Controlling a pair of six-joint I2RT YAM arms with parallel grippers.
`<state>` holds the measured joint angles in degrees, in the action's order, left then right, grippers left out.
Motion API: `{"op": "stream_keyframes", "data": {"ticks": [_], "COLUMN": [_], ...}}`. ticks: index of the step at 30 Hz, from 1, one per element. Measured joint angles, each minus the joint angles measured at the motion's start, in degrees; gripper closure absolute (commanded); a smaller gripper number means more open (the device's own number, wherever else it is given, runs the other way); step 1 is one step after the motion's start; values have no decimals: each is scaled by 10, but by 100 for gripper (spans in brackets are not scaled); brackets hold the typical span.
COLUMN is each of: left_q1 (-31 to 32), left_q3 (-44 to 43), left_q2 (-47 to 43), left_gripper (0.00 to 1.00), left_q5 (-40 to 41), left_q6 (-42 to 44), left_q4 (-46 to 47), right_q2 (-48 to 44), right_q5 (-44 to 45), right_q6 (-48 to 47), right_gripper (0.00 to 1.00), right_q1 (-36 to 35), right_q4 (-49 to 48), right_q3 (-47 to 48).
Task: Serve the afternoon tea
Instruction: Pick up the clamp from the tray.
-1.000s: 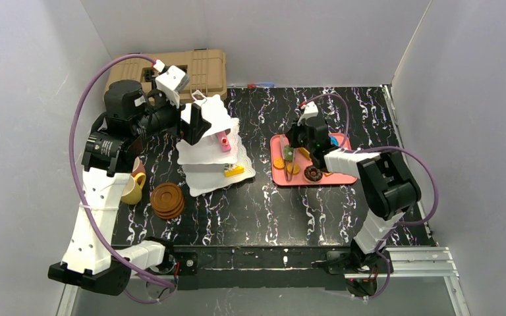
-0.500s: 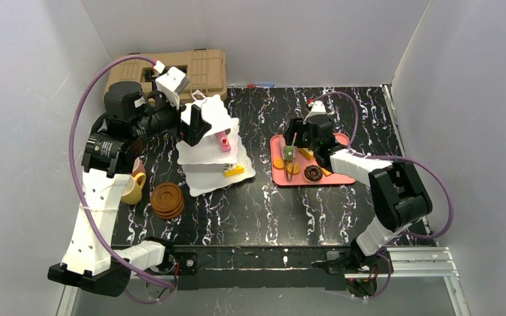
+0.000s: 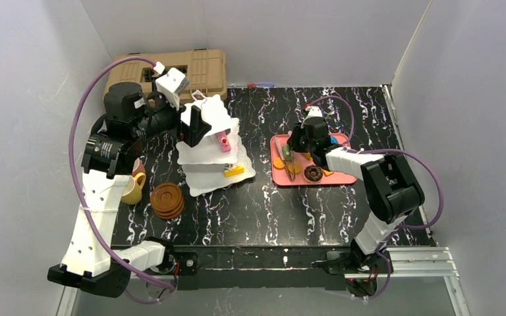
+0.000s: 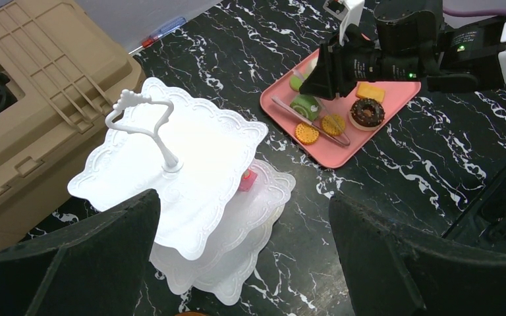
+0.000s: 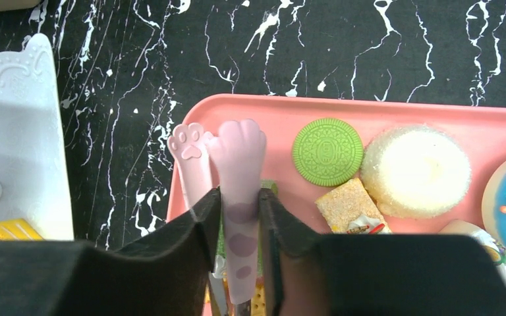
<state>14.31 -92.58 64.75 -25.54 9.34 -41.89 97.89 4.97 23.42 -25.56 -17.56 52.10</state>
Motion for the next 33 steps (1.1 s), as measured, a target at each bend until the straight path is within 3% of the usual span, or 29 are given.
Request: {"op": "stream_keyframes", "data": {"ticks": [3, 10, 17, 23, 28, 33], "left_q1": [0, 0, 0, 38, 139, 193], "left_q3": [1, 23, 80, 124, 199, 223], "left_q2": [0, -10, -50, -75, -111, -106], "left_gripper": [2, 4, 5, 6, 6, 8], "left_q5": [0, -35, -156, -207, -188, -166], "left_q6": [0, 14, 133, 346, 642, 919], "left_q4": [0, 8, -8, -26, -32, -26], "right_q2": [0, -39, -117, -172, -182, -181], "right_q5": [0, -17, -68, -134, -233, -298], "right_q6": [-1, -9, -10, -14, -25, -49], "right_gripper": [81, 89, 91, 91, 91, 92], "right_q1": [0, 0, 0, 0, -1, -19], "right_q4": [-2, 3, 44, 120, 235, 366], "right_q3": [0, 0, 14, 59, 135, 219]}}
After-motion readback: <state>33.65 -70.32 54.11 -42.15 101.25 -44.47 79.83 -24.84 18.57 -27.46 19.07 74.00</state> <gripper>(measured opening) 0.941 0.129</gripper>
